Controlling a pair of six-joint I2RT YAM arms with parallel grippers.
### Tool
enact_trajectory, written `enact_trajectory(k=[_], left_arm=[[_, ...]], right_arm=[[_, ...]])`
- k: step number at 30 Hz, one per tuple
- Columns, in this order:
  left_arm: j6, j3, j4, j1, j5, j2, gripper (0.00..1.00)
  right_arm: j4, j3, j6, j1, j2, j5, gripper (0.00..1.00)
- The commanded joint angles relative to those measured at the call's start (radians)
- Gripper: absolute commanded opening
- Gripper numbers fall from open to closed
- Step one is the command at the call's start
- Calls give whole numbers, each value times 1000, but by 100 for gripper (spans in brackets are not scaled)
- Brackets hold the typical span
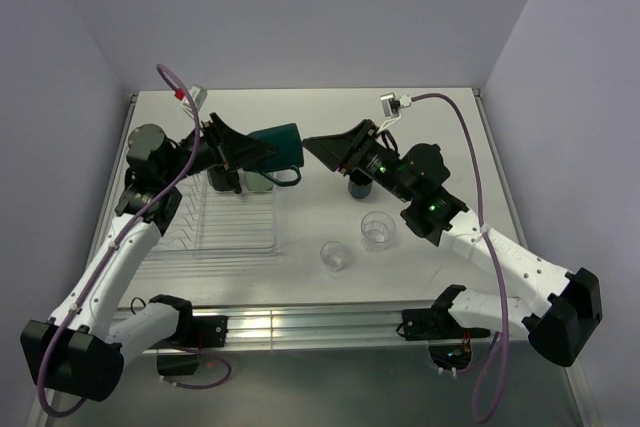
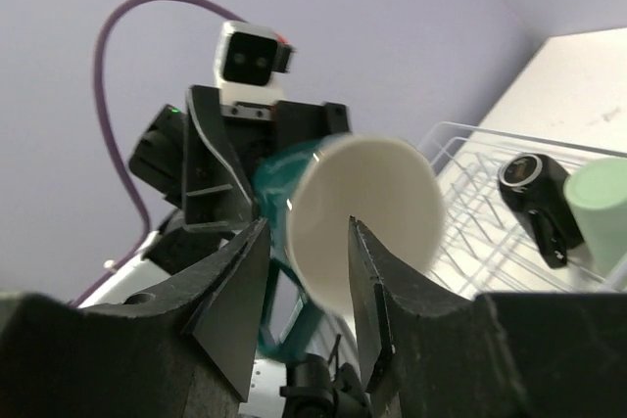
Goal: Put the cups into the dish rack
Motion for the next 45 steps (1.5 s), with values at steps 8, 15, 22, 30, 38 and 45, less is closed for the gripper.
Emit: enact_trajectory(k=[8, 15, 22, 30, 38, 45], left_arm=[[386, 298, -542, 155, -137, -75, 0], [627, 413, -893, 155, -493, -35, 0], [715, 396, -976, 114, -679, 6, 0], [709, 376, -1008, -72, -956, 107, 0], [694, 373, -1025, -167, -1110, 226, 0], [680, 376, -1013, -218, -1142, 345, 0]], right_arm=[[-296, 66, -112, 1, -98, 207, 46], [-512, 140, -168, 1, -85, 298, 46], [-546, 164, -185, 1, -49, 300, 47], [-580, 177, -201, 1, -26, 306, 47], [-606, 177, -221, 1, -35, 327, 47], [-621, 177, -234, 1, -38, 343, 47]])
